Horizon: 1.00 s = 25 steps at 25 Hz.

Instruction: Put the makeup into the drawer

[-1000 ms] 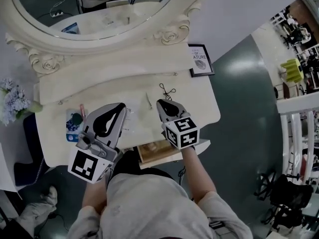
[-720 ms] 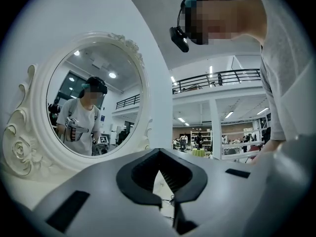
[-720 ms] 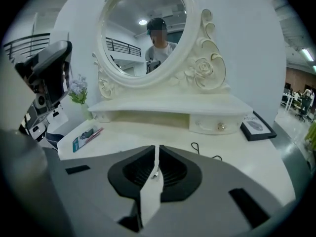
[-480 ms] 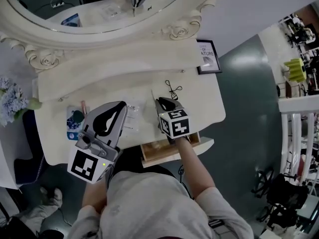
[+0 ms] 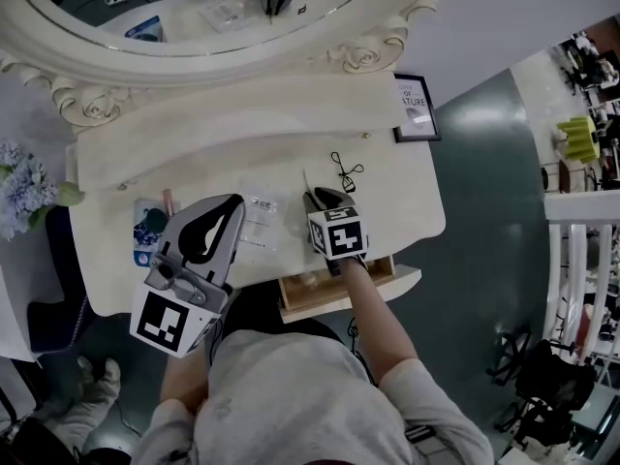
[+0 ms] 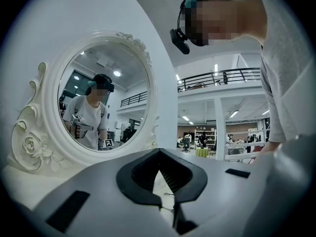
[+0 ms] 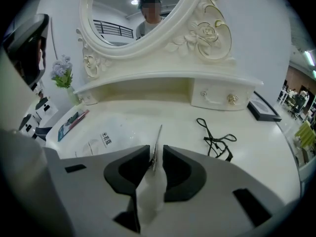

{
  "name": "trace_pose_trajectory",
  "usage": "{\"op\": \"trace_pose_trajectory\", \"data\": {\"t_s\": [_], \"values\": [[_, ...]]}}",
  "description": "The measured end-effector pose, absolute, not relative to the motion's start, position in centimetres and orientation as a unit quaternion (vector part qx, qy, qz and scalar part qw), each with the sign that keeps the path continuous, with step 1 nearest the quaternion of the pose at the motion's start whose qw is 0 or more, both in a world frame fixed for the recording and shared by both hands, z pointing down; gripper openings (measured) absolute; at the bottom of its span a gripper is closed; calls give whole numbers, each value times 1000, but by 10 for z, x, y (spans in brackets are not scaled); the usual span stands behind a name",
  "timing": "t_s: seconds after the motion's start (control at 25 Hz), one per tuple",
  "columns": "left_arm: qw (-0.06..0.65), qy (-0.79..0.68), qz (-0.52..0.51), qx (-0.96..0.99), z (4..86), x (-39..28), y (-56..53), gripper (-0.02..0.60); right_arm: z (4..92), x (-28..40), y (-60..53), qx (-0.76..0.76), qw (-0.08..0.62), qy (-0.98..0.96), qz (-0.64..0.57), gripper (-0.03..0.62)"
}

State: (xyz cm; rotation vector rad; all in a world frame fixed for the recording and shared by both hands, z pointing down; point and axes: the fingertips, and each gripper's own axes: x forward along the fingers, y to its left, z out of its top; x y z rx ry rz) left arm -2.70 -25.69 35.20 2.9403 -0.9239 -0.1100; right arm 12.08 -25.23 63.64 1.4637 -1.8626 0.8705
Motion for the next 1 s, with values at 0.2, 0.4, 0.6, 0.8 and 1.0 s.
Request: {"op": "trace_pose_trajectory", "data": {"t_s": [0.2,0.4,0.6,0.8,1.0], "values": [[32,-304,-30,952,353,-32,-256,11,636,124,-251,557,308,-699,326,44],[29,-305,-31,951,351,-33,-253,11,627,124,-248,565,285,-703,325,38],[26,-304,-33,952,347,-33,-248,12,601,121,-245,573,235,-718,319,38],[22,-302,-35,952,343,-30,-242,11,572,119,-238,575,191,-733,309,37],[17,-297,-38,954,337,-25,-234,12,546,118,-228,573,160,-748,294,38]]}}
